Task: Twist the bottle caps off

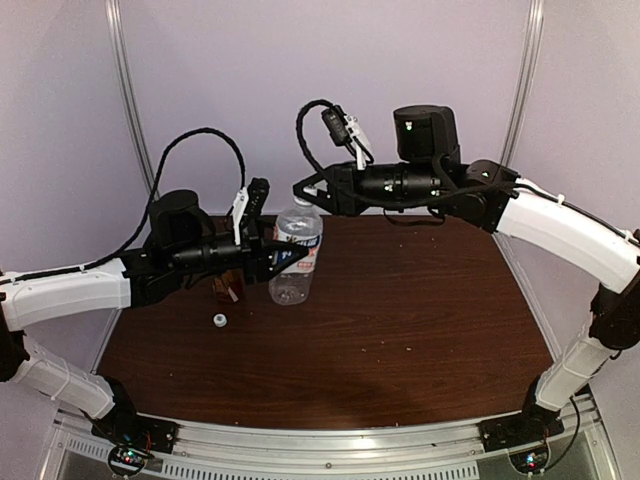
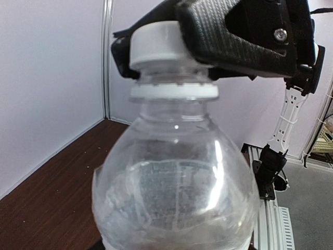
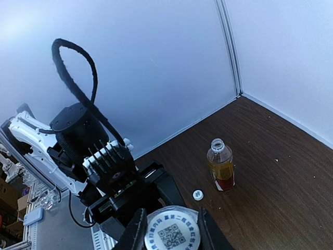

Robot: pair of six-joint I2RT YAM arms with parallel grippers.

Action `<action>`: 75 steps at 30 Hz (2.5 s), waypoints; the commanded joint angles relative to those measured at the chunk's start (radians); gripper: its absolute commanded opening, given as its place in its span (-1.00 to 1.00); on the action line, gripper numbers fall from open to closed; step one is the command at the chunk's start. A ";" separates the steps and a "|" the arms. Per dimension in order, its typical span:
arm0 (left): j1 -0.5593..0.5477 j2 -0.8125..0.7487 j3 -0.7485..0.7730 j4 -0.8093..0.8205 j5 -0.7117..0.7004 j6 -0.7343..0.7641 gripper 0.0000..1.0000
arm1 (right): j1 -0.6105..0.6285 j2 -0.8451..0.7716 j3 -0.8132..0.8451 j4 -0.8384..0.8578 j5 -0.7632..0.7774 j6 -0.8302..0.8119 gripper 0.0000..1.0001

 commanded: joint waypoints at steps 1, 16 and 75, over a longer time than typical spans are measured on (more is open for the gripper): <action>-0.005 -0.018 0.013 0.032 0.143 0.040 -0.32 | -0.024 -0.048 -0.018 0.050 -0.186 -0.129 -0.69; -0.005 -0.001 0.043 0.054 0.647 0.007 -0.32 | -0.078 -0.029 0.037 -0.088 -0.712 -0.445 -0.45; -0.005 -0.019 0.075 -0.057 0.023 0.019 -0.32 | 0.007 -0.005 0.112 -0.129 0.118 -0.003 0.59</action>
